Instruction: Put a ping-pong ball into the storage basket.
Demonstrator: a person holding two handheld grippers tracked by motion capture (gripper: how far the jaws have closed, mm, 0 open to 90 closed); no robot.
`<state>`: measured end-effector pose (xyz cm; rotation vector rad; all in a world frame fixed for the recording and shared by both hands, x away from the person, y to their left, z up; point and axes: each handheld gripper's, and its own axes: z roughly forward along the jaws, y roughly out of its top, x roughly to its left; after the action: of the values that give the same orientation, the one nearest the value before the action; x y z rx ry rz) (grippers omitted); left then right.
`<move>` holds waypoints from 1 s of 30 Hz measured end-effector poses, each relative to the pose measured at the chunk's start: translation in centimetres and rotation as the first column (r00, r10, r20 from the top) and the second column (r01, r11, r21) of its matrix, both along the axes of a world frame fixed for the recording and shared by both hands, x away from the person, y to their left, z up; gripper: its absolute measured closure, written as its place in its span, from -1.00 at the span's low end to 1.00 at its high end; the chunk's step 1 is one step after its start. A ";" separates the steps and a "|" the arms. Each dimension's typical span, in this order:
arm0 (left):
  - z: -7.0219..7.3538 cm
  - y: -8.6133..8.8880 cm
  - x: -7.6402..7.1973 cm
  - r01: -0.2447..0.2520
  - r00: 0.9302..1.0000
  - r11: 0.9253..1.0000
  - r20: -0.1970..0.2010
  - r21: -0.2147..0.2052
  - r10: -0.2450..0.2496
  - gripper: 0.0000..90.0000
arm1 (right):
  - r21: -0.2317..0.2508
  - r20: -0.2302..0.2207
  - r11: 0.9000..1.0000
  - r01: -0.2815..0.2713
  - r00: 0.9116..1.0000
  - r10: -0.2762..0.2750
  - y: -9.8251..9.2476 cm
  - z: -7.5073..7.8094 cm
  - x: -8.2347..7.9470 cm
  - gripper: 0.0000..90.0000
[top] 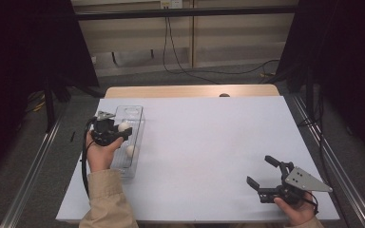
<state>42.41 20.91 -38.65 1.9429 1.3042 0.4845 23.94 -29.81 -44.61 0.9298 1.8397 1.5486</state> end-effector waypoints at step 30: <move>-0.1 0.1 -0.2 -0.049 0.999 0.998 0.002 0.030 0.049 -0.15 | -0.003 0.000 1.000 -0.005 1.000 0.005 0.1 0.0 0.1 -0.90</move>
<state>42.22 21.06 -38.79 1.9391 1.3535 0.5322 24.04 -29.72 -44.65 0.9244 1.8452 1.5482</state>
